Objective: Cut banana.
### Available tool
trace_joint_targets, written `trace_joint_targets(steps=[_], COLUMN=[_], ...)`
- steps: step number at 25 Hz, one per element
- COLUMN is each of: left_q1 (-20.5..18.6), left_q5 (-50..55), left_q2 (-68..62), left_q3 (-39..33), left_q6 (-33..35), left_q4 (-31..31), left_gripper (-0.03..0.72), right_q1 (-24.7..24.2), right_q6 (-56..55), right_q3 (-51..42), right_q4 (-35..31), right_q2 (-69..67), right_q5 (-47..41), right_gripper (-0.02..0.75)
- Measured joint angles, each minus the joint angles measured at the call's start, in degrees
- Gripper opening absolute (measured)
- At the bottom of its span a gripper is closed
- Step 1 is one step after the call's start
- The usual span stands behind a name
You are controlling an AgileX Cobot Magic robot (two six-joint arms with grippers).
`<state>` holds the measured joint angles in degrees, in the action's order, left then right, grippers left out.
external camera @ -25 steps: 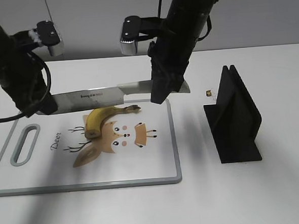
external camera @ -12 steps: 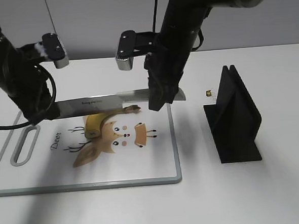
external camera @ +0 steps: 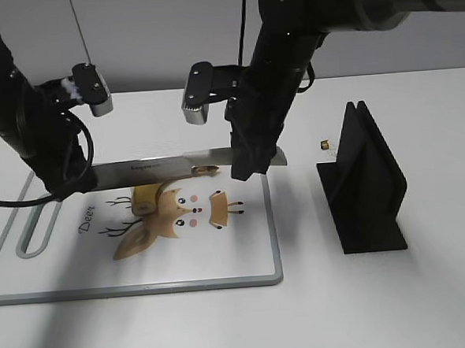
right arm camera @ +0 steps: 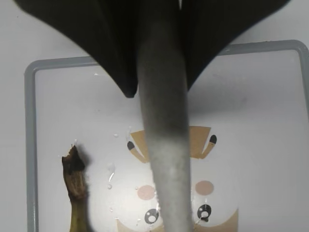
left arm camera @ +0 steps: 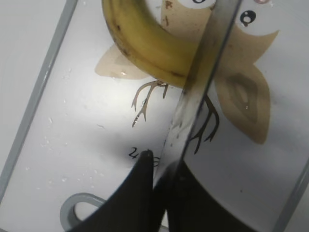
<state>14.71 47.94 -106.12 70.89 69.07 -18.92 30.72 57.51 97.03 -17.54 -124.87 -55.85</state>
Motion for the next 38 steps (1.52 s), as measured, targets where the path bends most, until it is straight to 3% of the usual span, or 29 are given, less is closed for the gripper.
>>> trace_joint_targets(steps=[38], left_q1=[0.0], left_q5=[-1.9], left_q2=[-3.1], left_q3=[-0.2], left_q6=[0.1], left_q4=[-1.8], left_gripper=[0.045], right_q1=[-0.2], right_q6=[0.5], right_q3=[0.0], right_q4=[1.7], right_q2=[-2.6], right_q5=[2.7], right_gripper=[0.184])
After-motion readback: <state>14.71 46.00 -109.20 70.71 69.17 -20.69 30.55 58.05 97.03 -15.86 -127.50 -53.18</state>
